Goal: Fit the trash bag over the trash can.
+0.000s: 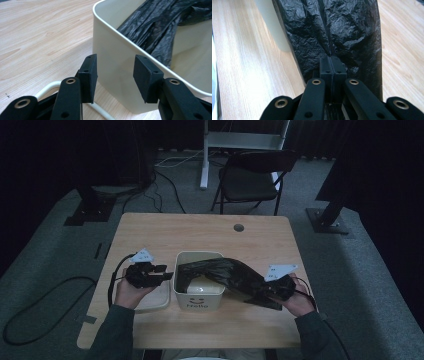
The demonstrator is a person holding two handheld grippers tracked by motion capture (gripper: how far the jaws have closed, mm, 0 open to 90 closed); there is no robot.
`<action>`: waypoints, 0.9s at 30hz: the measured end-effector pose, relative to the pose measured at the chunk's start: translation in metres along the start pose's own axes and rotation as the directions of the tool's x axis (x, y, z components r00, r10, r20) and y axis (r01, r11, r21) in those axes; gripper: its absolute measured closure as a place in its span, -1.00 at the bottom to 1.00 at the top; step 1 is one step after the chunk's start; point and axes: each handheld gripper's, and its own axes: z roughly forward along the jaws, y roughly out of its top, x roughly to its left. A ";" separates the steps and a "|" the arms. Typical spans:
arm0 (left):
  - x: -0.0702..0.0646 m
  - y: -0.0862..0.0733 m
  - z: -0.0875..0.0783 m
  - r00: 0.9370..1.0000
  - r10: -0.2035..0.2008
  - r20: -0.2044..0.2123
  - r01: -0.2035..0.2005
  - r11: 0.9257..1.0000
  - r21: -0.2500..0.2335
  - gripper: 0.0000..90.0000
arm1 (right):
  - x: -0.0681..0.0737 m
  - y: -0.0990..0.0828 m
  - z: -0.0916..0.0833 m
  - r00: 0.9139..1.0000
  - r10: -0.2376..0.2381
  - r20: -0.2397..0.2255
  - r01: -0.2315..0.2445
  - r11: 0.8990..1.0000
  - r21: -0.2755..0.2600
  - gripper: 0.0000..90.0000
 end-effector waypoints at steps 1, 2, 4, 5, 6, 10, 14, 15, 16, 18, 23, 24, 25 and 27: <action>-0.003 0.002 -0.001 1.000 0.011 -0.003 -0.011 1.000 0.001 0.22 | 0.000 0.004 0.000 1.000 -0.007 0.000 0.007 1.000 -0.005 1.00; -0.004 0.003 -0.002 1.000 0.013 -0.003 -0.013 1.000 0.001 0.22 | -0.001 0.005 0.000 1.000 -0.011 -0.001 0.011 1.000 -0.008 1.00; -0.005 0.004 -0.004 1.000 0.011 0.009 -0.011 1.000 -0.009 0.22 | 0.000 0.009 0.001 1.000 -0.017 -0.003 0.017 1.000 -0.012 1.00; -0.005 0.004 -0.004 1.000 0.011 0.009 -0.011 1.000 -0.009 0.22 | 0.000 0.009 0.001 1.000 -0.017 -0.003 0.017 1.000 -0.012 1.00; -0.007 0.005 -0.005 1.000 0.018 0.009 -0.018 1.000 -0.012 0.22 | 0.000 0.010 0.001 1.000 -0.023 -0.006 0.023 1.000 -0.017 1.00; -0.011 0.010 -0.008 0.999 0.030 0.013 -0.030 0.999 -0.018 0.22 | 0.000 0.017 0.001 0.999 -0.037 -0.009 0.037 0.999 -0.026 1.00; -0.016 0.017 -0.011 0.999 0.044 0.031 -0.043 0.998 -0.037 0.22 | 0.000 0.021 0.002 0.999 -0.052 -0.014 0.051 0.998 -0.027 1.00; -0.017 0.019 -0.011 0.998 0.049 0.037 -0.047 0.998 -0.040 0.22 | 0.000 0.022 0.001 0.998 -0.055 -0.014 0.054 0.998 -0.026 1.00; -0.020 0.021 -0.010 0.997 0.057 0.043 -0.056 0.998 -0.041 0.22 | 0.000 0.022 0.001 0.998 -0.054 -0.015 0.054 0.998 -0.025 1.00; -0.024 0.027 -0.007 0.996 0.077 0.053 -0.076 0.997 -0.032 0.22 | 0.000 0.024 0.001 0.998 -0.058 -0.015 0.058 0.998 -0.027 1.00; -0.035 0.040 0.004 0.990 0.122 0.073 -0.121 0.992 -0.015 0.25 | 0.001 0.027 0.001 0.998 -0.065 -0.015 0.064 0.997 -0.030 1.00; -0.037 0.043 0.006 0.988 0.132 0.077 -0.132 0.991 -0.015 0.26 | 0.001 0.028 0.000 0.998 -0.066 -0.016 0.065 0.997 -0.031 1.00; -0.038 0.046 0.008 0.987 0.137 0.080 -0.137 0.990 -0.015 0.28 | 0.001 0.028 0.000 0.997 -0.069 -0.015 0.069 0.997 -0.032 1.00; -0.041 0.051 0.013 0.986 0.148 0.083 -0.147 0.989 -0.013 0.31 | 0.001 0.029 -0.001 0.997 -0.072 -0.015 0.072 0.997 -0.034 1.00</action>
